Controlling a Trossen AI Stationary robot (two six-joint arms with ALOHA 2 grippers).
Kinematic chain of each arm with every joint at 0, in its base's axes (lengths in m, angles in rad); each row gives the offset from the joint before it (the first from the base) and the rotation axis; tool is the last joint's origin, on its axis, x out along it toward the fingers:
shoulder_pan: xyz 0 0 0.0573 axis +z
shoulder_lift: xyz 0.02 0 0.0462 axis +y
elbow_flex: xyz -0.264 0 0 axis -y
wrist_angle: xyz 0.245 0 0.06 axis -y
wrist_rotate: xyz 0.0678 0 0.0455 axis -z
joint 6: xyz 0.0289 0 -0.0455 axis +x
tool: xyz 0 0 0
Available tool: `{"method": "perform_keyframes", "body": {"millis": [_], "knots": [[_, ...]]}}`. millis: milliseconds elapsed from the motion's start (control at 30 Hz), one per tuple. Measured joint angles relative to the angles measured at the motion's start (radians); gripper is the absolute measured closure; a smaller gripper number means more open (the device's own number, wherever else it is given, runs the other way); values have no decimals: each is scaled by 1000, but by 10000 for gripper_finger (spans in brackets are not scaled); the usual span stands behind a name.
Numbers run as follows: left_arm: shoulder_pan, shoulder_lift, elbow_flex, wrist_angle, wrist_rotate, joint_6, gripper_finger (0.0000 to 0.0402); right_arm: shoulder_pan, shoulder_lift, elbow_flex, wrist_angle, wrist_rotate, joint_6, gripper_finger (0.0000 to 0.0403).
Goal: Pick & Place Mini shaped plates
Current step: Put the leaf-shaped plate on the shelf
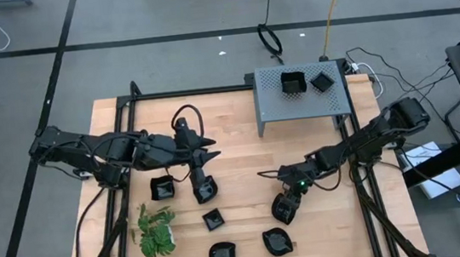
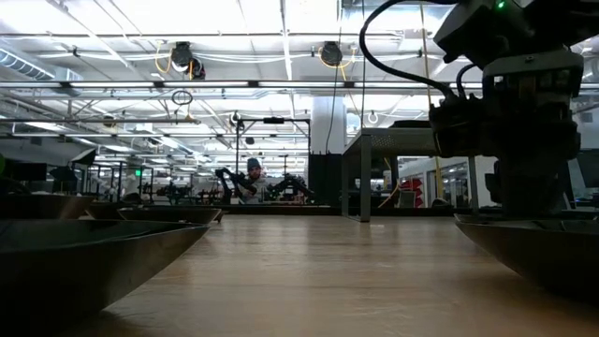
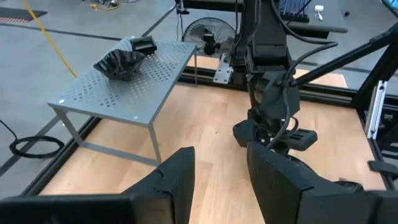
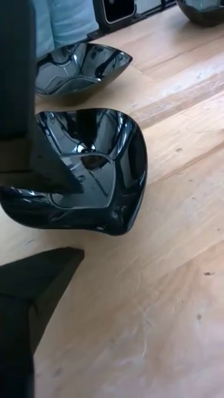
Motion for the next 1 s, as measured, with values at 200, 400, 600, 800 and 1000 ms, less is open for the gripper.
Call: {"method": "perform_keyframes", "body": {"millis": [200, 400, 600, 800, 1000], "knots": [[0, 0, 0, 0, 0, 50, 252, 0, -4, -1, 1, 14, -11, 355], [0, 0, 0, -2, 0, 49, 252, 0, -17, -3, 21, 13, 2, 398], [0, 0, 0, -29, 0, 49, 252, -39, -135, -2, 24, 29, -5, 402], [0, 0, 0, -49, -2, 67, 252, -127, -329, 17, 13, 147, -51, 403], [7, 0, 0, -3, -92, 145, 252, -311, -469, 112, -81, 196, -225, 403]]}}
